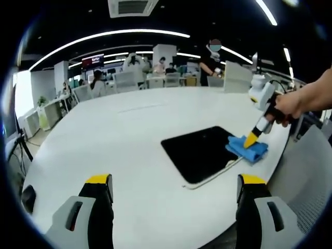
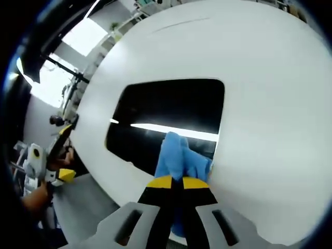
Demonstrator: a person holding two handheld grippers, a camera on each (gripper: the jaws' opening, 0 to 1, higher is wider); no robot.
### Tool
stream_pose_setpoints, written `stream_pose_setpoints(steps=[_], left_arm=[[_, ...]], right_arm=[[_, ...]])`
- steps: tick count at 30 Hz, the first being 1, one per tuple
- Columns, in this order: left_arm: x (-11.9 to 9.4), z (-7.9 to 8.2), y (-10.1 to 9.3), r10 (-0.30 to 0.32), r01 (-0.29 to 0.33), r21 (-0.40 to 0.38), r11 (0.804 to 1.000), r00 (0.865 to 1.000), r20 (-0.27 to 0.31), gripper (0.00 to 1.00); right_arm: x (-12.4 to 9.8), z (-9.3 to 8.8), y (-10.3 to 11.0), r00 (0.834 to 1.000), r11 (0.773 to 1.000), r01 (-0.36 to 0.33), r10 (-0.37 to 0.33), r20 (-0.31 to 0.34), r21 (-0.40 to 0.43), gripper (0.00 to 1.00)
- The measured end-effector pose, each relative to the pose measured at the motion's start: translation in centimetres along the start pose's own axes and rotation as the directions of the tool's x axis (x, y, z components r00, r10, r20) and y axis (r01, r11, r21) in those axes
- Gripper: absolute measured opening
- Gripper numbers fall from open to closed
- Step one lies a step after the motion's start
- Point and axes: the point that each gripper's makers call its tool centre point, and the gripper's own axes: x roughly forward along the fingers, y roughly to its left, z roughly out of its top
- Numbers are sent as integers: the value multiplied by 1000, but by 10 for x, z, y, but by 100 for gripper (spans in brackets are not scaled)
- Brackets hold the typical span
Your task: Wipe the mirror surface with the cleaning cloth until all visible marks leave the cleaned area.
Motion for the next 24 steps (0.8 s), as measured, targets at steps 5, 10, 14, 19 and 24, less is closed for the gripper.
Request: stream_pose_setpoints(steps=[5, 10, 14, 19, 24], left_arm=[[1, -1, -1, -7, 7, 3, 1000, 1000, -7, 100], [1, 0, -2, -8, 8, 2, 1000, 1000, -4, 100], [1, -1, -2, -14, 14, -1, 1000, 1000, -4, 100], [1, -1, -2, -14, 14, 0, 1000, 1000, -3, 100], [2, 0, -3, -19, 19, -2, 1000, 1000, -2, 100]], right_arm=[[-3, -1, -8, 1000, 1000, 9, -9, 0, -4, 0], [-7, -3, -11, 999, 999, 34, -34, -9, -16, 0], [-8, -3, -13, 998, 997, 60, -60, -14, -55, 0], [-7, -3, -14, 998, 997, 57, -59, -31, -44, 0], [-7, -2, -13, 997, 997, 58, -60, -47, -44, 0]])
